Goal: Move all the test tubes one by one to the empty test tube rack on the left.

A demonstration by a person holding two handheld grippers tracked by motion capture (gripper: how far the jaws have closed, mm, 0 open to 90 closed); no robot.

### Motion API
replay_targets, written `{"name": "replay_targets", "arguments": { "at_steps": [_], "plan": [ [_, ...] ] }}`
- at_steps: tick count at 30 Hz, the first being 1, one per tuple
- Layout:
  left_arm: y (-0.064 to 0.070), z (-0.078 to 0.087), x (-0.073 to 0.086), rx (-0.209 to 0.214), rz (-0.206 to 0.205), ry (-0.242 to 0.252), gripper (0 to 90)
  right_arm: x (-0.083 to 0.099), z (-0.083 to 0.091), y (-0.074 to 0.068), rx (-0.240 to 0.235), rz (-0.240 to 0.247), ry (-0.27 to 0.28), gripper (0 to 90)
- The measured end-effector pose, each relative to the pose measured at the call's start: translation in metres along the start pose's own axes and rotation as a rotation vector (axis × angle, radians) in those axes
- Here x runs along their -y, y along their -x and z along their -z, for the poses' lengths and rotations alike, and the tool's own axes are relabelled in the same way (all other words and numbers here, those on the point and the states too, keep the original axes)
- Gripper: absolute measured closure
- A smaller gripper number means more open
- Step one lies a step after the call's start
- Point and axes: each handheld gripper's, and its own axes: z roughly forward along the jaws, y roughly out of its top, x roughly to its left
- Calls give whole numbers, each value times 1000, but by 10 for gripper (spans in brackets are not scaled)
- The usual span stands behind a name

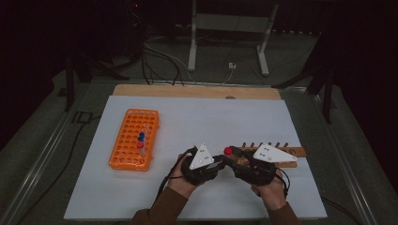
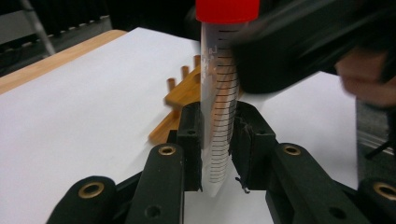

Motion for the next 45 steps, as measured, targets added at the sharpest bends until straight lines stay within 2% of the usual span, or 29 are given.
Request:
{"name": "replay_targets", "arguments": {
  "at_steps": [2,6,9,13,17,21,25,28,30,33,35,38,42,44,45],
  "plan": [
    [-6,15,8,-50,14,16,750,-1,6,5,36,-7,30,319],
    [-25,55,28,-179,59,45,750,3,14,22,106,-47,32,203],
    [-39,86,43,-280,88,61,750,7,16,32,156,-80,20,148],
    [-53,121,60,-395,120,71,750,10,19,40,191,-110,12,82],
    [-62,140,77,-483,154,71,750,11,21,43,221,-123,-2,40],
    [-67,143,89,-537,170,57,750,10,25,46,241,-128,5,38],
    [-71,139,98,-548,182,11,749,10,30,48,251,-130,15,38],
    [-74,131,107,-552,206,-85,749,11,33,51,262,-137,19,39],
    [-79,127,112,-541,234,-143,750,12,36,53,268,-138,18,39],
    [-82,126,113,-526,257,-154,750,15,41,58,285,-140,16,39],
    [-83,127,114,-511,273,-147,739,18,44,61,298,-145,15,40],
    [-82,132,113,-500,283,-132,489,22,46,65,320,-136,15,39],
    [-81,150,108,-485,301,-18,327,28,47,69,344,-120,12,39],
    [-84,161,104,-471,342,39,205,31,47,71,347,-119,18,38],
    [-86,167,101,-483,348,69,159,32,48,71,345,-117,23,37]
  ]
}}
